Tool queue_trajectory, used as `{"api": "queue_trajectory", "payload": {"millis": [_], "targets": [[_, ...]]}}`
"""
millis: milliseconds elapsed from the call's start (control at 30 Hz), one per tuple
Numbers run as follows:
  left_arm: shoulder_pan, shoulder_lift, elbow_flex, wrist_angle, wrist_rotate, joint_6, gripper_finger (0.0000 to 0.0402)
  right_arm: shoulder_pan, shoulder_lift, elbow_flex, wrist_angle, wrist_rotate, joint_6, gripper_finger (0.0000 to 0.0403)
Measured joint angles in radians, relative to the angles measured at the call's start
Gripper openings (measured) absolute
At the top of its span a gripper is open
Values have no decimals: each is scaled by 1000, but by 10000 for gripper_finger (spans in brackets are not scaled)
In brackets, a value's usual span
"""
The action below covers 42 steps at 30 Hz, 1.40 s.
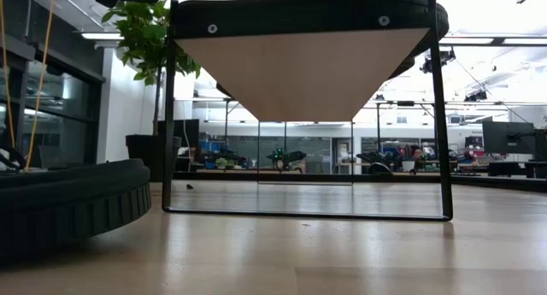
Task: Pick and place slides into the shelf
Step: Put the black slide on the shelf
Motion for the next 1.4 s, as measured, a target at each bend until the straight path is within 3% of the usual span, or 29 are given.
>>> {"api": "queue_trajectory", "payload": {"millis": [233,500,733,1033,1400], "targets": [[-9,-6,0,-26,34,0,172,197,26,0,56,166,60,255],[-155,-67,0,-4,10,-11,172,372,115,0,202,286,87,255],[-263,-90,0,41,19,-12,172,426,243,0,348,283,130,255],[-290,-90,0,112,121,-13,172,478,386,2,521,284,183,255],[-323,-74,0,201,155,-6,172,509,340,0,501,277,102,255]]}}
